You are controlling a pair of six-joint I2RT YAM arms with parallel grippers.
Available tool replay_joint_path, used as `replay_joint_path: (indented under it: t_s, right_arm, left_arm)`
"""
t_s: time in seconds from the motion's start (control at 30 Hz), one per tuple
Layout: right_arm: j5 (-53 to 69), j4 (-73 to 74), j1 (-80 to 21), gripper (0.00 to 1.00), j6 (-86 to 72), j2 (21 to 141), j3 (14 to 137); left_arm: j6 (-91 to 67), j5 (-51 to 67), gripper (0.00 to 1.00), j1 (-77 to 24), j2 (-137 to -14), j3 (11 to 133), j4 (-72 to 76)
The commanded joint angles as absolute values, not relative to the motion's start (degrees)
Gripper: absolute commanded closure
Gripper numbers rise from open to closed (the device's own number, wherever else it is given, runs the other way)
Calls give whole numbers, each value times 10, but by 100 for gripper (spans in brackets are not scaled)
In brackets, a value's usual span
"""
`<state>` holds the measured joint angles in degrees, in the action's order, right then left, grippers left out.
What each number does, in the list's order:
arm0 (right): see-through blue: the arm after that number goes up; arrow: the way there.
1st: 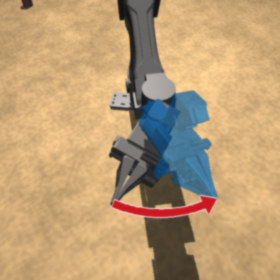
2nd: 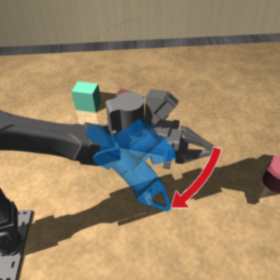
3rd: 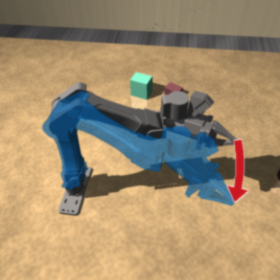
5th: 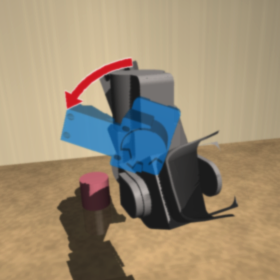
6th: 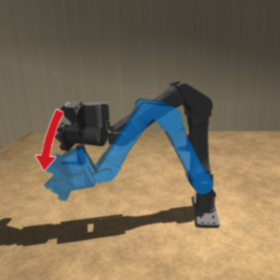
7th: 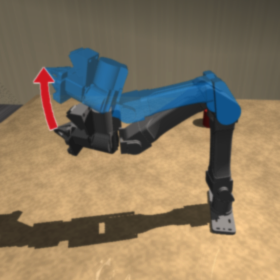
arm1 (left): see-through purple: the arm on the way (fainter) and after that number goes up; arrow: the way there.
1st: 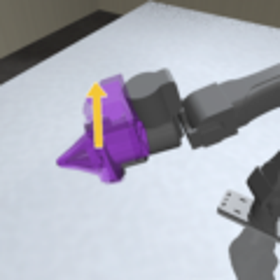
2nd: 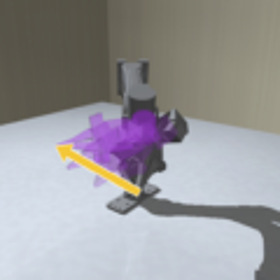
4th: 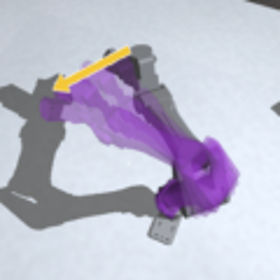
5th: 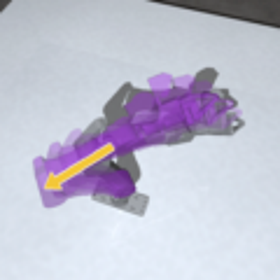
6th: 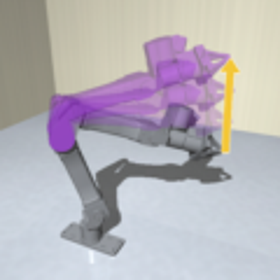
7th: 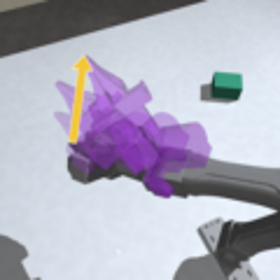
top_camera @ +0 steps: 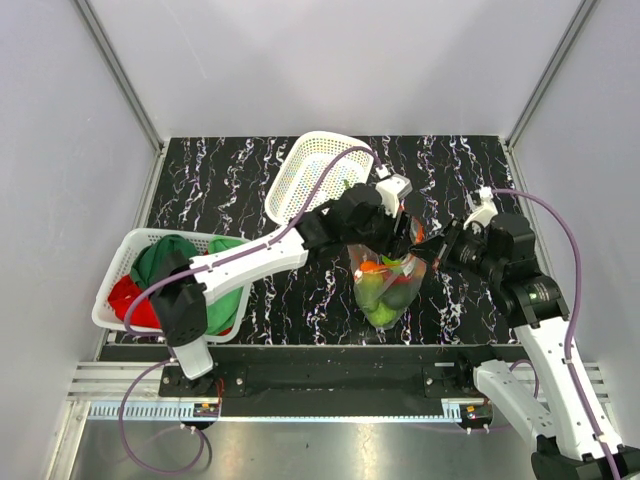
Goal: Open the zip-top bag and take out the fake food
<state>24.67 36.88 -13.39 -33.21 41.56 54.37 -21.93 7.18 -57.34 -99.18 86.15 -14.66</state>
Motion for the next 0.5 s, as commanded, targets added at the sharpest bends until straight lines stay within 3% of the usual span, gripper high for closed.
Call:
replay_joint_path:
  t_s: [0.0, 0.17, 0.27, 0.47]
  right_arm:
    - [258, 336, -134, 100, -354, 389, 512]
    - [236, 382, -134, 100, -337, 370, 505]
    - [229, 401, -134, 100, -328, 365, 509]
    - [229, 408, -134, 100, -323, 360, 512]
  left_arm:
    - [-209, 51, 37, -580, -1029, 893, -148]
    - [-221, 41, 26, -587, -1059, 896, -149]
    - [-220, 15, 11, -596, -1063, 898, -149]
    - [-219, 34, 9, -606, -1091, 914, -141]
